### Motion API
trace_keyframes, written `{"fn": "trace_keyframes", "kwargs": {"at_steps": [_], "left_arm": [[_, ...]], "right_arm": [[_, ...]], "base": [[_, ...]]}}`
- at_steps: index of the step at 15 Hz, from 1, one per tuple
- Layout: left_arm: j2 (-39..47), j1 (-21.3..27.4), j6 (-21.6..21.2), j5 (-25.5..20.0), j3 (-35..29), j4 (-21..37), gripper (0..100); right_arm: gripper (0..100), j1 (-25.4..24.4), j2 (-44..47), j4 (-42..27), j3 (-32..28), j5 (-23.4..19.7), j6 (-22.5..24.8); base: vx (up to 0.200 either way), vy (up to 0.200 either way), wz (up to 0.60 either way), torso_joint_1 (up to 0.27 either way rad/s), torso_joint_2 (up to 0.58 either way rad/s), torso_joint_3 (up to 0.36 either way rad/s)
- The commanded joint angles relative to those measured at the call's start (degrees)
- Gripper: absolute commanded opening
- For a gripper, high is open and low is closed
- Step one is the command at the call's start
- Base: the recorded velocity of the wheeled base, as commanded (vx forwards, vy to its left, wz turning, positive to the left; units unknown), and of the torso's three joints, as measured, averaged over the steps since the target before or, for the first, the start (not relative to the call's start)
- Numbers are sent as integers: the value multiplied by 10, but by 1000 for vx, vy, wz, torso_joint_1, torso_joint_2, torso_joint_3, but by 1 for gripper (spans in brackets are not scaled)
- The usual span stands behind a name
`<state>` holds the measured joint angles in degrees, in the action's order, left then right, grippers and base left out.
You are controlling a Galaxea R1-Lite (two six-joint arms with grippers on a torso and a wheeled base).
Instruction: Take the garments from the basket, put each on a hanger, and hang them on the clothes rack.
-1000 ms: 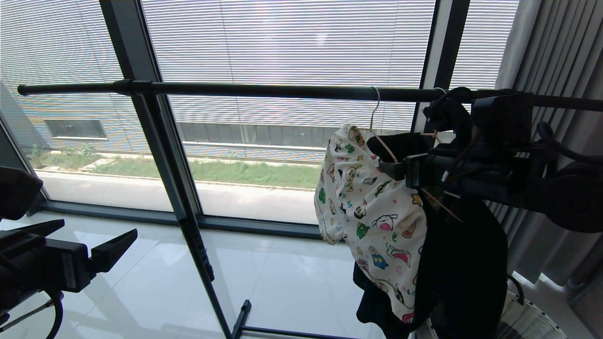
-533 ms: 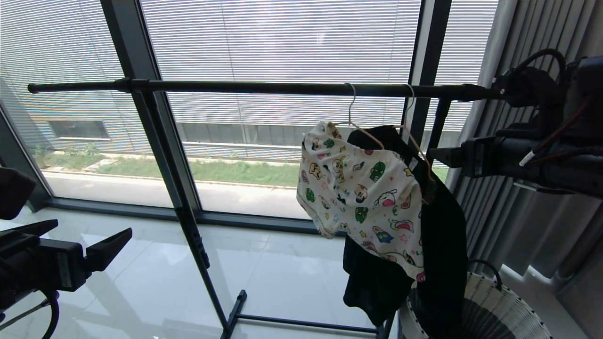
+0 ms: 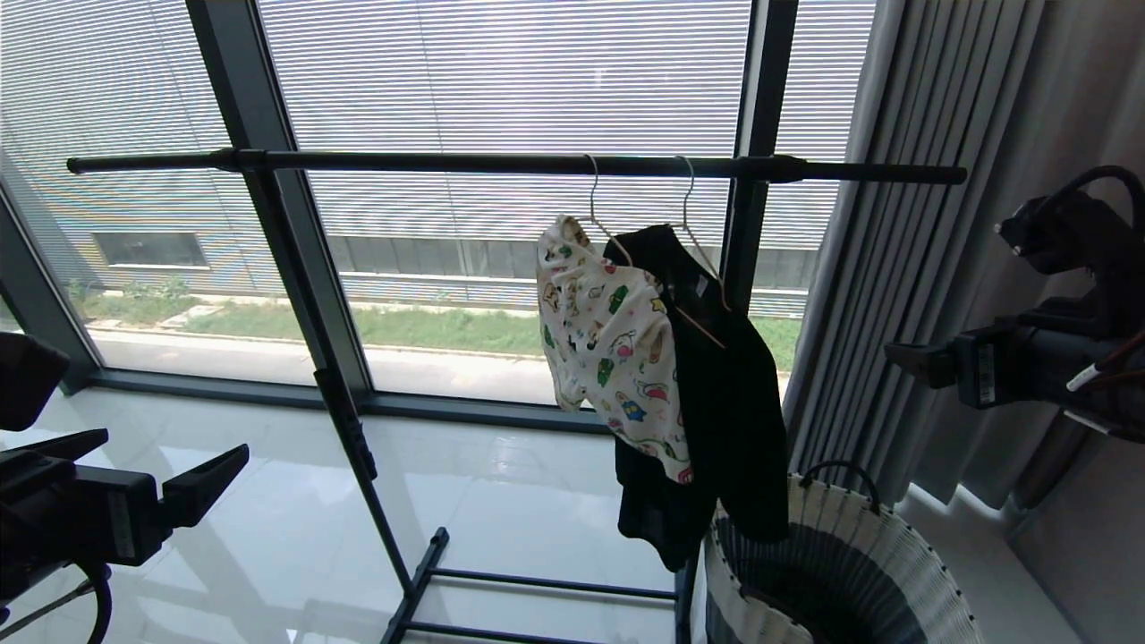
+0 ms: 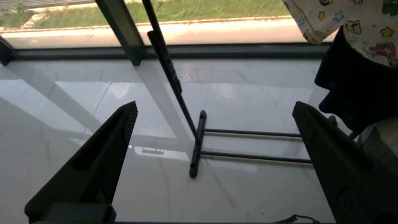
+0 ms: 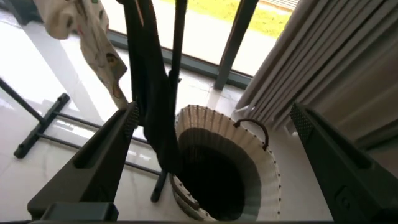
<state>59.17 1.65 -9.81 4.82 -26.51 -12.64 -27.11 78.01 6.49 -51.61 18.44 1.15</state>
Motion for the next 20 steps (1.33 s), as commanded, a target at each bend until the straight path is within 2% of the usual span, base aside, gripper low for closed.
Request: {"fn": "trace_keyframes", "kwargs": {"at_steps": [1,4,17,20], "left_arm": [[1,-1,1,0,2,1,100],[0,-1,-2,1,2,1,100],[-2,-1,-4,1,3,1,100],[-10,-1,-3,1,14,1,100]], "right_arm": [[100,14,-15,-1,15,3,3],[100,37,-18,-2,21,4,24],[100,125,-39,0,46,-2,48],[100,125,-42,2,53,-1,49]], "base": [[0,0,0,0,0,0],[0,0,0,0,0,0],[0,200,0,2,2,2],[0,0,0,0,0,0]]}}
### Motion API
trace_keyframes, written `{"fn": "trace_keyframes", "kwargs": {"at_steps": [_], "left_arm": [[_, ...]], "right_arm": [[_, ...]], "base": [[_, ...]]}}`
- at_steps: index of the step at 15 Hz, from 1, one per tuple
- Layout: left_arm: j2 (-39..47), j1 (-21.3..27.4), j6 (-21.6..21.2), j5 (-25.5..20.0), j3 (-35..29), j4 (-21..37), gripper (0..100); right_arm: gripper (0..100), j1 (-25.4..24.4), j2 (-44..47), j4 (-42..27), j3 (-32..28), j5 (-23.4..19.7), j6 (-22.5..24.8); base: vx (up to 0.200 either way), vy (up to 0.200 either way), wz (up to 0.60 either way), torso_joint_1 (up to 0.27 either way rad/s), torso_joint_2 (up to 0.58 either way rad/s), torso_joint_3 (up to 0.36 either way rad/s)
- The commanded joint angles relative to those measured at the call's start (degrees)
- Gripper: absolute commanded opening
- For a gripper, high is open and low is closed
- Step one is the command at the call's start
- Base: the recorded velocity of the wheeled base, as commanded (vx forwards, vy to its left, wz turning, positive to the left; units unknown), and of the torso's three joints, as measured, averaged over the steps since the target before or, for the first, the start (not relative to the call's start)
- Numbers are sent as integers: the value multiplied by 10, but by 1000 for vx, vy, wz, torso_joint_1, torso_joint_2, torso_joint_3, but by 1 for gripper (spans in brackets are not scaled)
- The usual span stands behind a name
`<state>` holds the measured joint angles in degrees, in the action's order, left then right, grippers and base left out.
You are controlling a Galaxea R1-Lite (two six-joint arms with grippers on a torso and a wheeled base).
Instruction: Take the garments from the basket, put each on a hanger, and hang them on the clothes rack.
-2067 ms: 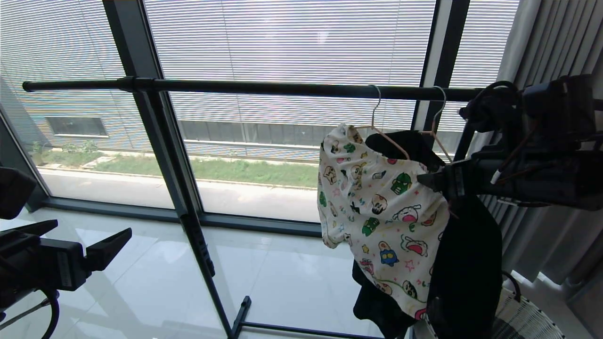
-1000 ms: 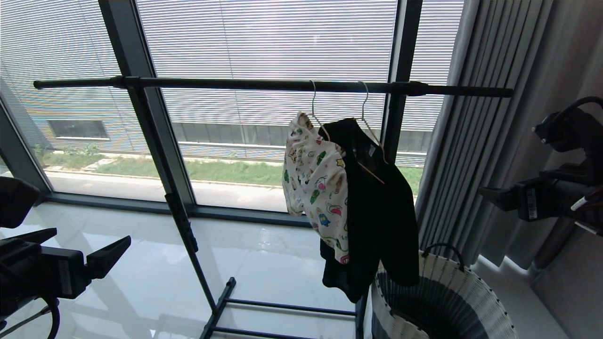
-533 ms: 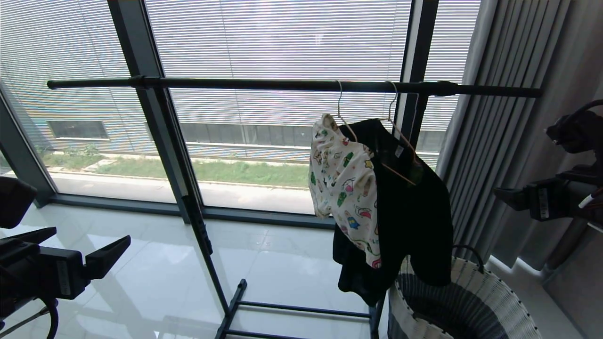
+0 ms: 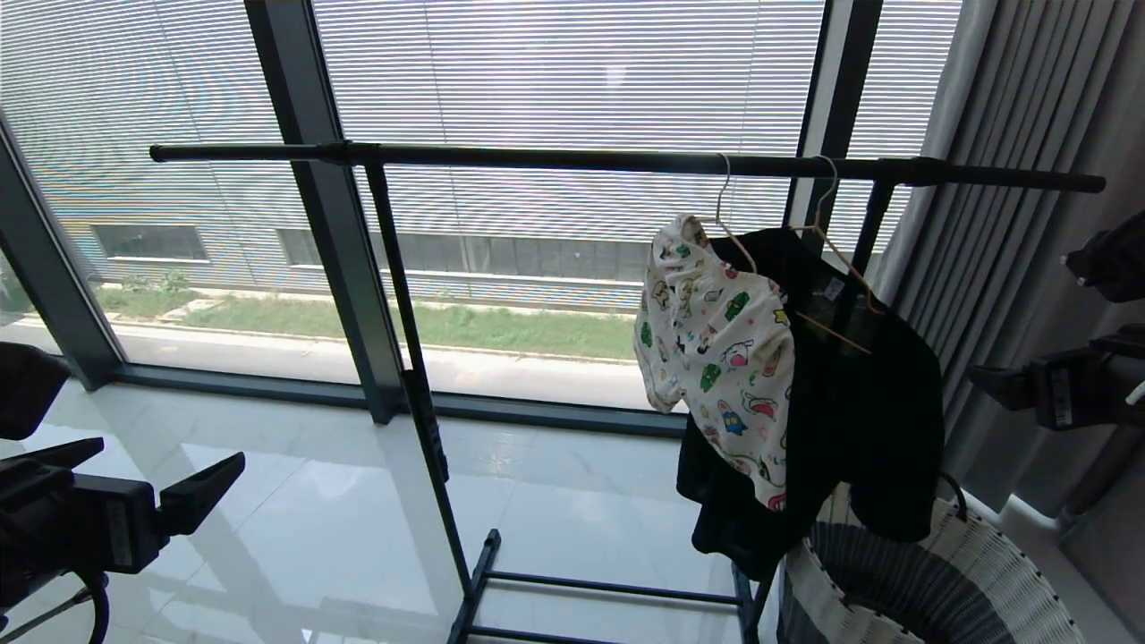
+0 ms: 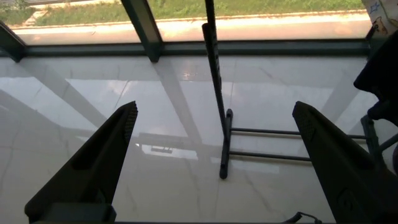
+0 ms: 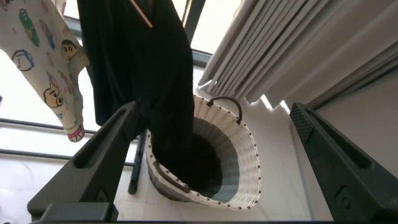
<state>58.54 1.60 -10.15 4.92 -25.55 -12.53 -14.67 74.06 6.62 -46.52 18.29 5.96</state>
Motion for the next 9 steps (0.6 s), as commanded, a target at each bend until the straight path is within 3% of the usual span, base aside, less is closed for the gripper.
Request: {"fn": "trace_keyframes", "kwargs": {"at_steps": [1,6,9], "left_arm": [[-16,2,-1,0,17,0,100],[-82,-13,-7,6,72,0,100],[-155,-36,-3,23,114,0,100]], "right_arm": [[100,1,-1,1,2,1,0],[100,3,-6,-2,3,5,0],[100,13,-40,-4,31,5,2]], "base": [[0,0,0,0,0,0],[0,0,0,0,0,0],[0,0,0,-113,253,147]]}}
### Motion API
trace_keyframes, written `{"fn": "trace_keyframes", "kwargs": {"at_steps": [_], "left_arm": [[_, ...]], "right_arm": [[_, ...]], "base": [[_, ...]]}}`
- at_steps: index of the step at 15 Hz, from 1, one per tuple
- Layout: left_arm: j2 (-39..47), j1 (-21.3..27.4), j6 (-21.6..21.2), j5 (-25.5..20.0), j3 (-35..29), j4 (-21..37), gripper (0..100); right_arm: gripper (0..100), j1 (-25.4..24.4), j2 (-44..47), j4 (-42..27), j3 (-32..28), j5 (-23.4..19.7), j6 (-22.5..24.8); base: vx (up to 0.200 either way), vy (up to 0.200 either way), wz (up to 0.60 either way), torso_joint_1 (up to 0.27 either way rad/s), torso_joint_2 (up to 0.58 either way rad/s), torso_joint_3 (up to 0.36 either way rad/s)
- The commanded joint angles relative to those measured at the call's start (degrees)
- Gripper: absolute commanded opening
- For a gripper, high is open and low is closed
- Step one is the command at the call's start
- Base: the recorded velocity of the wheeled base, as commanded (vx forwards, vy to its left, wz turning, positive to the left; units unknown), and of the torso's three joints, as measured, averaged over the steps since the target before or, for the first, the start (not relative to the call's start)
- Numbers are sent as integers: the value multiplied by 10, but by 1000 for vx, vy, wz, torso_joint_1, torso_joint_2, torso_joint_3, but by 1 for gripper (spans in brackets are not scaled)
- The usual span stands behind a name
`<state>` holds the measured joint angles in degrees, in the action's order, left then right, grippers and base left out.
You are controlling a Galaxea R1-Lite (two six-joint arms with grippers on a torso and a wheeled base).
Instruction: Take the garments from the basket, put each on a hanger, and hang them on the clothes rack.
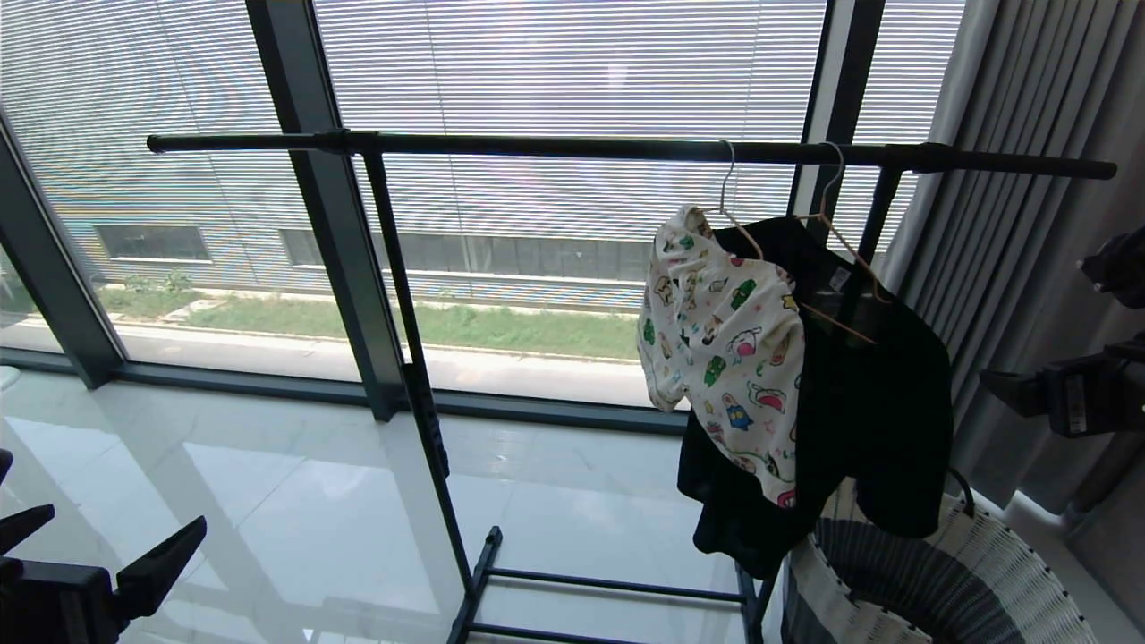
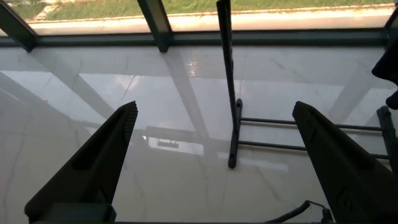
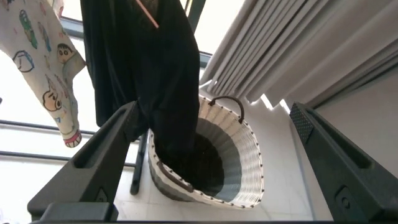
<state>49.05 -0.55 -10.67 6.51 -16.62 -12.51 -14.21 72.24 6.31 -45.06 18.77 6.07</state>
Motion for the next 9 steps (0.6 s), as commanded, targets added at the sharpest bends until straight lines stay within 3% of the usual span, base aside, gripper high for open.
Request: {"fn": "trace_keyframes", "kwargs": {"at_steps": [1,5,8,9], "left_arm": [[-86,-24,1,10,36,-1,100],[-228,-59,-3,41,108,0,100],[-358,-59,-20,52,166,6,100],[-398,-59,-23,53,166,46,100]], "right_arm": [[100,16,-43,-2,35,0,3],[100,68,-151,-2,122,0,14],[100,145,-267,-4,210,-4,18],[100,150,-317,-3,248,-4,18]], "base": [[0,0,0,-178,447,242],[0,0,0,-200,472,272],[0,0,0,-186,479,279],[0,0,0,-183,471,286]]}}
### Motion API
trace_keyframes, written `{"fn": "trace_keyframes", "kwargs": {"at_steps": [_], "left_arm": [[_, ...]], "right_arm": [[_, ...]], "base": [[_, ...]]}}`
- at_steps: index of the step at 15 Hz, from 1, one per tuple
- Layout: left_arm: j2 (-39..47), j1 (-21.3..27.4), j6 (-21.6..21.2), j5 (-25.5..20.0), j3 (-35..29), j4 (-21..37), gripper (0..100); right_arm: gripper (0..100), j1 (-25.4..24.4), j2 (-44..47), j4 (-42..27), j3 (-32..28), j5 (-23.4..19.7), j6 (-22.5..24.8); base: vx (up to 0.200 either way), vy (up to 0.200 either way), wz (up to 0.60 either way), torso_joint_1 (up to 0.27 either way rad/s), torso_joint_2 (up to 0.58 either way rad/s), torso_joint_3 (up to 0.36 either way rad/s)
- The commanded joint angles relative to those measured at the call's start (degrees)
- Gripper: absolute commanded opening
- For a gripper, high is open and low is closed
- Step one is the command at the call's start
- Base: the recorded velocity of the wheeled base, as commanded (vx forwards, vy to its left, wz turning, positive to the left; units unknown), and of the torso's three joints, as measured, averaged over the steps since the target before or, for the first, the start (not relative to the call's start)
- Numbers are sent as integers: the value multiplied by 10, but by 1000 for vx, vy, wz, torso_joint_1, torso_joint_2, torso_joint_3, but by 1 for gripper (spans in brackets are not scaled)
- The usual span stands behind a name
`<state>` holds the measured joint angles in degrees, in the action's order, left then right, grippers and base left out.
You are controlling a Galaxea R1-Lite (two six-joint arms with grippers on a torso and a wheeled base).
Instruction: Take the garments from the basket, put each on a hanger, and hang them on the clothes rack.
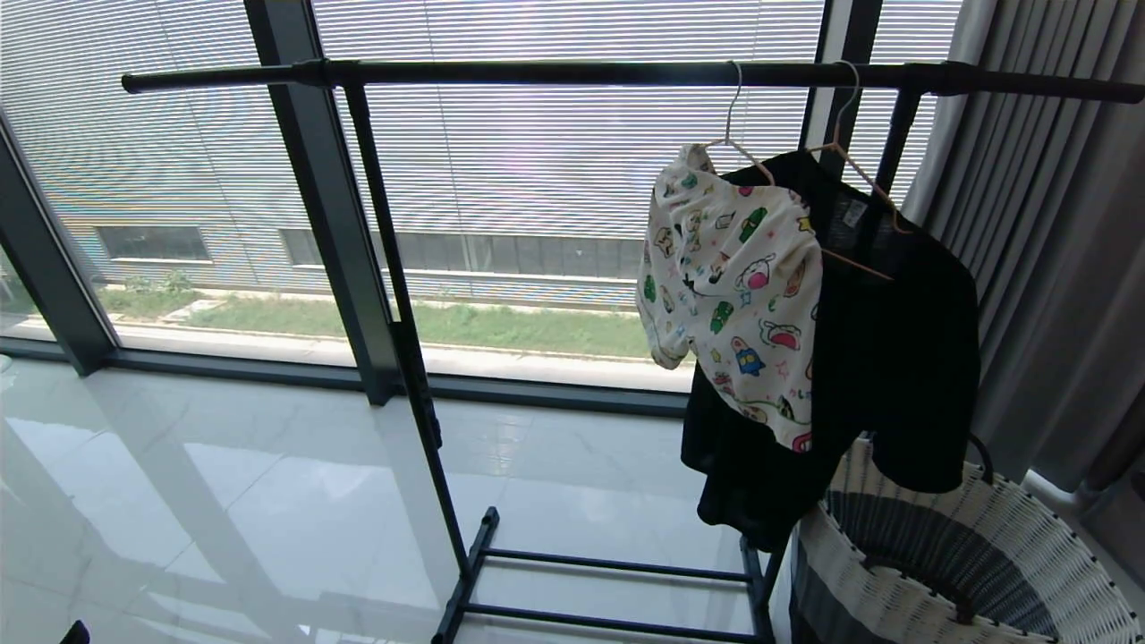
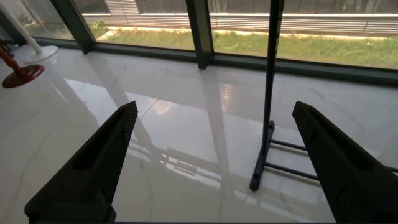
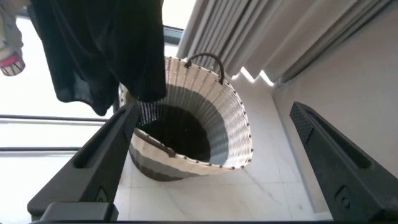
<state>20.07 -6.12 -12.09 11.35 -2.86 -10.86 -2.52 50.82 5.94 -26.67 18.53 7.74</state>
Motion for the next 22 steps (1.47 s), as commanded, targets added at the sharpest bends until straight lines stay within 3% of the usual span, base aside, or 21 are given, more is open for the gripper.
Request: {"fn": "trace_keyframes", "kwargs": {"at_steps": [1,3,7,11,13,15,17,18,19,21,22], "left_arm": [[-150,-4,-9,10,29,74,100],[-145,-4,-8,40,29,74,100],[-145,-4,-5,41,29,74,100],[-146,-5,-7,42,29,61,100],[-146,-4,2,42,29,1,100],[-146,-4,22,41,29,-33,100],[-145,-4,31,29,29,30,100],[-146,-4,32,23,29,72,100],[-145,-4,30,4,29,80,100],[-145,-4,22,-113,29,80,100],[-145,-3,19,-117,29,80,100]], "right_arm": [[100,32,-161,2,100,-2,4],[100,28,-288,-1,150,-12,24],[100,27,-502,-4,251,-58,41],[100,28,-508,-7,267,-67,-1],[100,28,-508,-8,267,-75,-9],[100,28,-508,-8,267,-150,-11],[100,28,-508,-27,267,-216,-11],[100,28,-508,-53,261,-218,-12],[100,28,-508,-59,259,-215,-14],[100,28,-508,-57,260,-215,-15],[100,28,-508,-57,260,-216,-19]], "base": [[0,0,0,-134,383,232],[0,0,0,-61,166,110],[0,0,0,-8,20,13],[0,0,0,0,0,0],[0,0,0,0,0,0],[0,0,0,0,0,0],[0,0,0,0,0,0],[0,0,0,0,0,0],[0,0,0,0,0,0],[0,0,0,0,0,0],[0,0,0,0,0,0]]}}
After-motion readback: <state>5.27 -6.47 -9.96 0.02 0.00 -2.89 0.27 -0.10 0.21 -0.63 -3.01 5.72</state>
